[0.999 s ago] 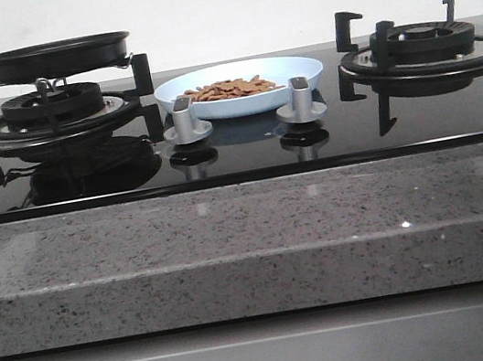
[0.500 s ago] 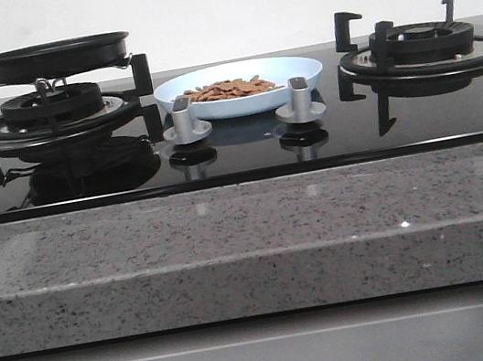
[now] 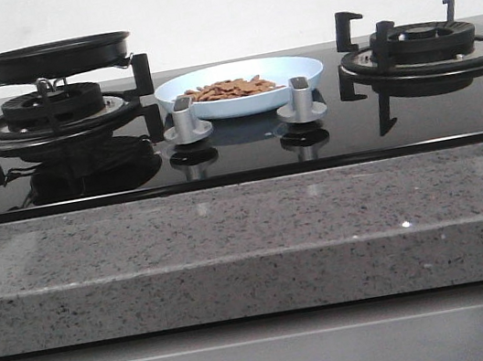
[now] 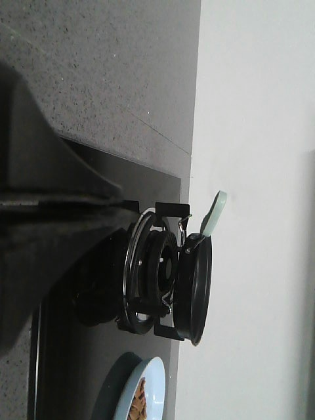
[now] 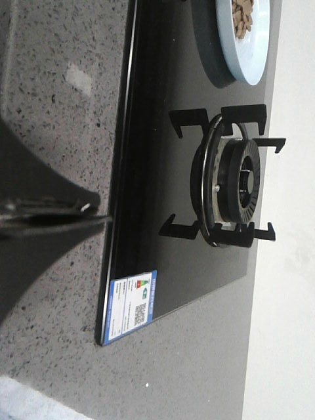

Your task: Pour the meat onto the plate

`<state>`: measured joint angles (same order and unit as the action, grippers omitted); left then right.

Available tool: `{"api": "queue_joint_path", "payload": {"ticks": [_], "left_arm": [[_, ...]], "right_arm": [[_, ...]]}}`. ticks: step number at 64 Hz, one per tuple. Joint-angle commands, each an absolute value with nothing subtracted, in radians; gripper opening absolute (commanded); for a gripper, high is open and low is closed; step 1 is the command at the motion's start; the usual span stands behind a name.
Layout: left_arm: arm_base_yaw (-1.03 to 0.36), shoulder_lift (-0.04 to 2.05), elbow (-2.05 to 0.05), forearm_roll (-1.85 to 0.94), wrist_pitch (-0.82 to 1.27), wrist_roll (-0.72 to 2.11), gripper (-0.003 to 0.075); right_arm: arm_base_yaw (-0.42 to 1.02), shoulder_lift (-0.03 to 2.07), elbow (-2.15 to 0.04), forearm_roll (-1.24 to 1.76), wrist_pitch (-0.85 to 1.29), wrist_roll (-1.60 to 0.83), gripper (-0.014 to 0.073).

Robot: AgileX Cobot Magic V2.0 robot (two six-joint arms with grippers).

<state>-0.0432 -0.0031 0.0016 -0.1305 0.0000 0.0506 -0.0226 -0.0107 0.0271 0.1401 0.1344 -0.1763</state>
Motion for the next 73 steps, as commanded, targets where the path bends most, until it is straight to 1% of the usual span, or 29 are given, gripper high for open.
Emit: {"api": "queue_joint_path", "payload": {"ticks": [1, 12, 73], "left_arm": [[-0.049, -0.019, 0.009, -0.13, -0.082, 0.048, -0.002], [-0.049, -0.019, 0.009, -0.13, -0.082, 0.048, -0.002], [-0.049, -0.019, 0.009, -0.13, -0.082, 0.048, -0.002]], "right_arm": [[-0.028, -0.027, 0.022, 0.122, 0.027, -0.159, -0.0069], [-0.03, -0.027, 0.022, 0.018, -0.05, 0.0, -0.0069], [-0.03, -0.027, 0.022, 0.015, -0.059, 0.0, -0.0069]]}}
